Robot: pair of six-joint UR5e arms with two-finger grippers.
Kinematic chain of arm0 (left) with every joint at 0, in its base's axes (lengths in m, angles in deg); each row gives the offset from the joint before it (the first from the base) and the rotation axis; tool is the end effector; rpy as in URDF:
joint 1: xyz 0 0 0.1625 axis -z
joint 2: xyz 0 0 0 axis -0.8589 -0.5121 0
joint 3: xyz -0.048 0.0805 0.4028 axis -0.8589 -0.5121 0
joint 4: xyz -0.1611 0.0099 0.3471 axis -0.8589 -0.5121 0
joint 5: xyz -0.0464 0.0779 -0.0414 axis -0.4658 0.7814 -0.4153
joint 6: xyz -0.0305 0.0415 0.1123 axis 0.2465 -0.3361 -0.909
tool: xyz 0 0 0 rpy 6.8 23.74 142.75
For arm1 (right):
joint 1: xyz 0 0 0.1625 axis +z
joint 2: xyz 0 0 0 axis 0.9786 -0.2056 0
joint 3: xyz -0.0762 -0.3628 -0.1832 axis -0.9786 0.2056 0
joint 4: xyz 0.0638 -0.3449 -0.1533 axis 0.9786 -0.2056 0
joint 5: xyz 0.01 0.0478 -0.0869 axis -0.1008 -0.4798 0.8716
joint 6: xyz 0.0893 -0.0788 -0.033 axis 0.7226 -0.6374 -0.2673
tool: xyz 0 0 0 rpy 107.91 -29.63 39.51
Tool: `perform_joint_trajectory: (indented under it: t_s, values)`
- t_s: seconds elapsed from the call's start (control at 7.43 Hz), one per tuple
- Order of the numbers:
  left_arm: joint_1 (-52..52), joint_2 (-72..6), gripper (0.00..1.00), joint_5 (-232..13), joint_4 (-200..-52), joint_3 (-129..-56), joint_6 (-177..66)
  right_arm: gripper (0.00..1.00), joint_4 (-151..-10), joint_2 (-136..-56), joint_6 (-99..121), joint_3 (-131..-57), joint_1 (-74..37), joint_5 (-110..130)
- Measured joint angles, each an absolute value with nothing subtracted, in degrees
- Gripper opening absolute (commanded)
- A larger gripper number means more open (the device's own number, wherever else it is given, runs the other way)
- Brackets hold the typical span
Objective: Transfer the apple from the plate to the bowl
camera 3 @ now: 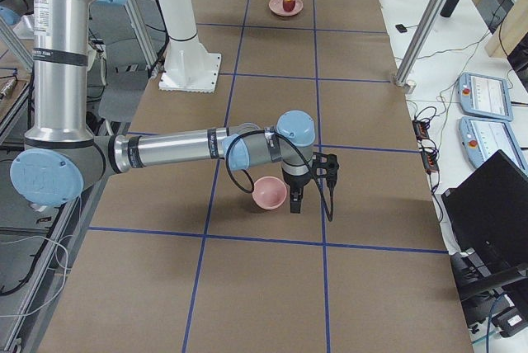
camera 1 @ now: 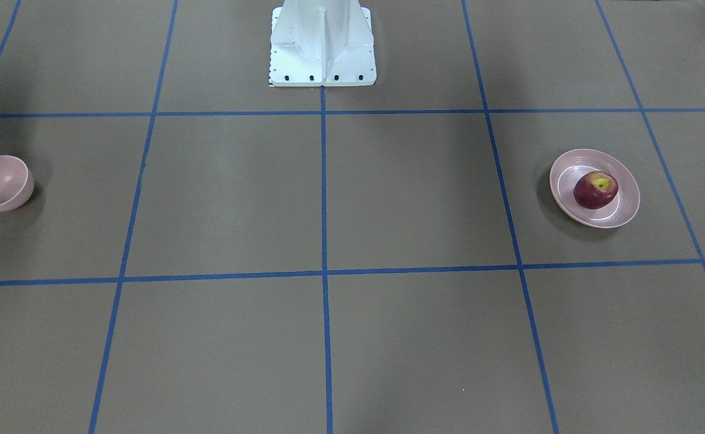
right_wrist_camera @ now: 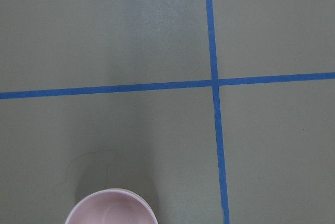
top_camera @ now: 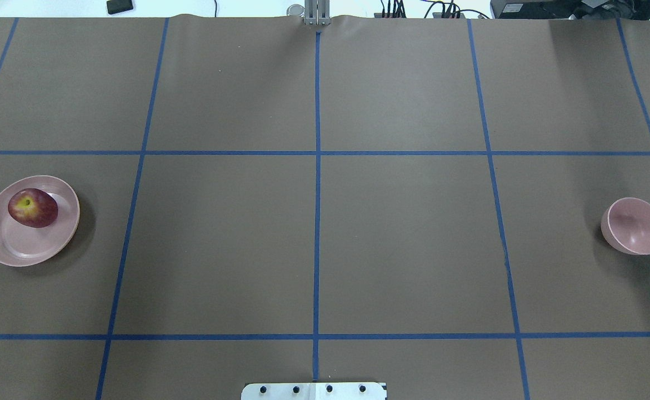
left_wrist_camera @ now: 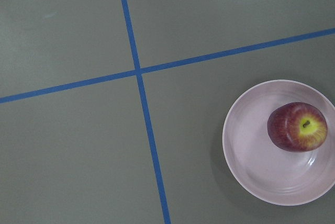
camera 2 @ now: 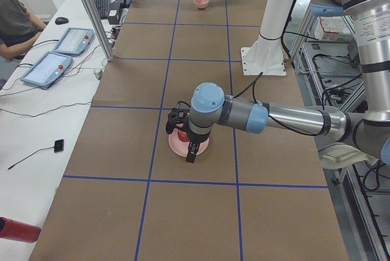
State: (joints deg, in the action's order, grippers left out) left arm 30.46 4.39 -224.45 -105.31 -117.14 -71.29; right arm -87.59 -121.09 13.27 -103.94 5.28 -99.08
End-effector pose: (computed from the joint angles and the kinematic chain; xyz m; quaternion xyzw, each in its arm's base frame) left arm -0.0412 -0.3480 0.5657 0.1114 0.3929 0.0599 0.9109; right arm -0.0004 -0.4431 0.5873 0.0372 -0.3738 0.0538 0.9252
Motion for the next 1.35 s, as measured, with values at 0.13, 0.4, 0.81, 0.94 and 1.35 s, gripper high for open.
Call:
perform_joint_trajectory:
  t_s: [0.13, 0.4, 0.81, 0.94, 1.35]
  values:
    - [30.4, 4.75, 0.98, -224.45, -104.78, -117.39, -71.27, 1.0, -87.58, -120.85, 13.27, -103.69, 5.28, -99.41]
    - [30.16, 3.48, 0.98, -223.68, -99.67, -117.42, -71.19, 1.0, -87.56, -120.87, 13.27, -103.54, 5.32, -100.23]
    - [30.03, 0.11, 0.98, -217.5, -92.94, -117.25, -71.8, 1.0, -87.52, -121.49, 13.22, -103.8, 5.36, -100.44]
    - [30.02, -0.01, 0.98, -217.07, -92.82, -116.96, -71.96, 1.0, -87.52, -121.92, 13.2, -103.9, 5.36, -100.46]
    - [30.01, 0.04, 0.98, -221.97, -93.33, -116.39, -71.65, 1.0, -87.66, -123.47, 13.16, -104.27, 5.28, -100.57]
